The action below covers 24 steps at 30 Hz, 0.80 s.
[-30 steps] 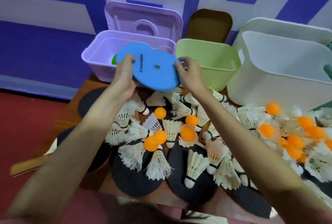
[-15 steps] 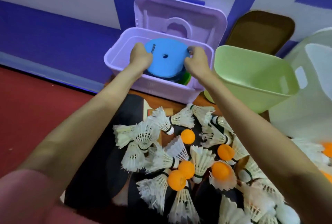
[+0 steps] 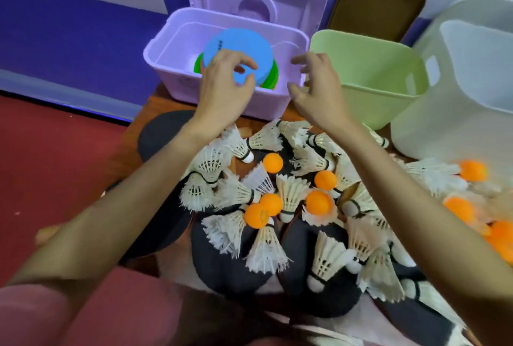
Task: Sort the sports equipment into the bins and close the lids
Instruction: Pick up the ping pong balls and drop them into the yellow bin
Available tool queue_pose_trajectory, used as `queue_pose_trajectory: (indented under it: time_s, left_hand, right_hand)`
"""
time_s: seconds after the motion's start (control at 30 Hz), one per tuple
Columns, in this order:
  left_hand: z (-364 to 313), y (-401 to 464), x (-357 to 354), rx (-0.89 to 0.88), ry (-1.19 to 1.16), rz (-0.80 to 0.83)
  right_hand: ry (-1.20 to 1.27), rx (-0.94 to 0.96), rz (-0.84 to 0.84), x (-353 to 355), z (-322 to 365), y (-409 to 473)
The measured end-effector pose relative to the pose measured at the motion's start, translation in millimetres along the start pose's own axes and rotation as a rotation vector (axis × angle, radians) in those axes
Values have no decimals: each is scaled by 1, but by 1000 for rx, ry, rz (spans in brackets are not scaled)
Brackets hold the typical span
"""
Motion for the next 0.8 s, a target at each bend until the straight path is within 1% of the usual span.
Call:
queue_pose_trajectory:
  time_s: [0.07,0.13,0.23,0.33,0.43,0.53,0.6,0.8]
  left_hand:
    - [-12,-25,-9,19,-12,101]
    - [-24,-51,-17,18,-5,218]
    - [-39,-86,-28,-8,53,400]
    - [-47,-120,-36,-34,158,570]
    - [-48,-148,-40,-38,254,695]
    - [-47,-167,-42,-58,337,769]
    - [-45,-174,-45,-59,364,795]
    - [-30,-187,-49,-17,477,839]
  right_hand:
    - [26,-18,30,10,-5,-24]
    - [25,7,58,18,-7,-48]
    - [-24,41,166,23,-12,-80]
    - [-101,119,278,24,-16,-115]
    - [-164,232,380,21,-14,-152]
    - [-360,287,444,10,-20,-174]
    - [-491,318,439,5,-22,-180]
    - [-622,355,400,-7,-23,-178]
Point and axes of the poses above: each hand's wrist, its own y-axis towards the middle knuckle, its own x-axis out of the back of the hand, z = x × y, the point moved 9 cm from there along y, towards the middle knuckle, and after that the axes turned 9 degrees about -y, right-handed, at the moved point
